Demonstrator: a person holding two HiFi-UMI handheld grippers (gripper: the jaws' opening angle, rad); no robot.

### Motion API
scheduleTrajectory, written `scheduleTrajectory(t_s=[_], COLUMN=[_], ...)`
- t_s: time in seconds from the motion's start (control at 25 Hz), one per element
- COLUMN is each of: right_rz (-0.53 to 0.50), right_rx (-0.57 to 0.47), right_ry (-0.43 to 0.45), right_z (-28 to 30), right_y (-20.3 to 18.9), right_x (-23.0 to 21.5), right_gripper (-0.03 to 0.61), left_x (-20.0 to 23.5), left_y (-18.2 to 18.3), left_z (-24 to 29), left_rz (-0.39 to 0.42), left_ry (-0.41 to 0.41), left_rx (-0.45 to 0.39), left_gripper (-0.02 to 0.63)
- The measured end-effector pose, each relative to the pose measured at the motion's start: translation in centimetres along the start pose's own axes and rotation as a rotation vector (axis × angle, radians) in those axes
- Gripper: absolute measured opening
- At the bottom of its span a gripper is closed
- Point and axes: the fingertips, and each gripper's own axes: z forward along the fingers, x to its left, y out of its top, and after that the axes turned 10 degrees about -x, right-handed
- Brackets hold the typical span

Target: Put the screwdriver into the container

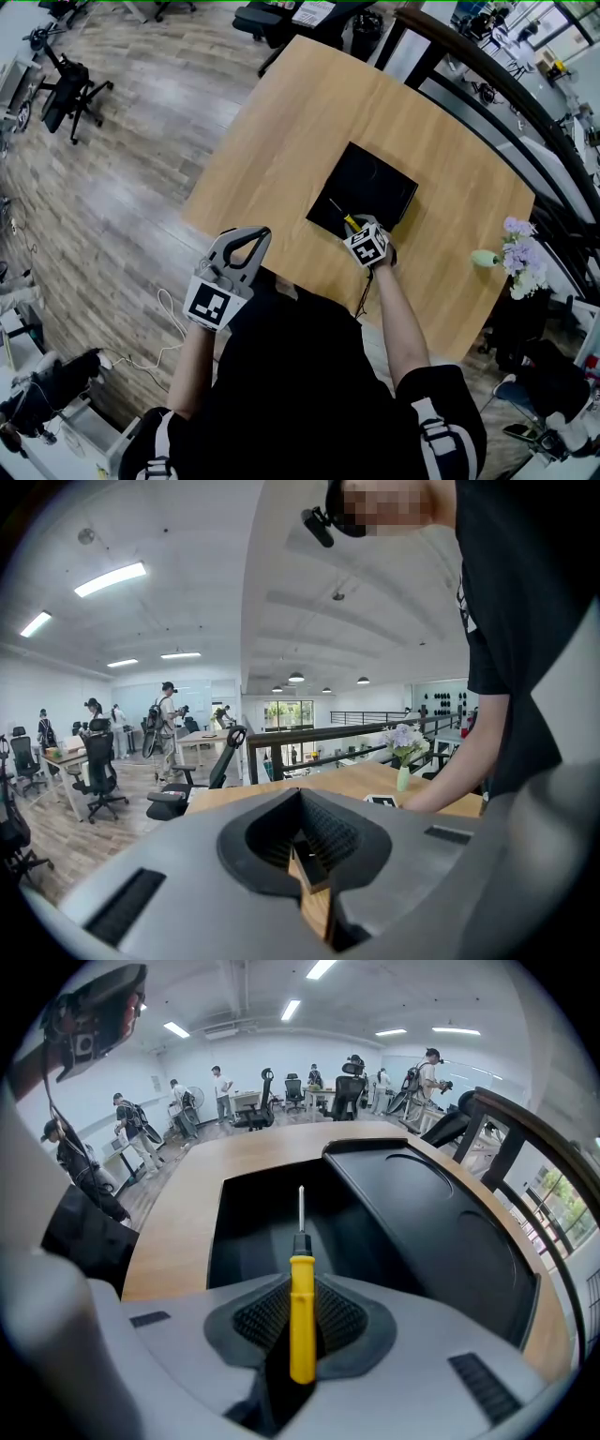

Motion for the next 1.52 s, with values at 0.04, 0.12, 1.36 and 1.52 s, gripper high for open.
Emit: scheduleTrajectory(t_s=[0.04,0.12,1.36,1.52], right_rz=[-0.001,-0.006,-0.037,-0.034], right_rx=[0.005,0.013,0.030,0.024], right_ry=[0.000,0.000,-0.001,-0.003], right_z=[0.1,0.4,1.4,1.3], right_y=[0.0,-0.2,-0.5,-0.4], right_x=[-0.1,-0.1,-0.3,-0.3], right_gripper=[0.086,0.086,0.134,0.144], left_x=[-0.1,-0.2,-0.9,-0.8], left_y=[0.0,0.1,0.5,0.5], left_z=[0.1,0.1,0.5,0.6], left_rz=[0.000,0.002,0.028,0.023], left_ry=[-0.001,-0.003,-0.052,-0.054], left_rx=[-0.001,-0.003,-0.001,-0.005], left_gripper=[0.023,0.023,0.023,0.023])
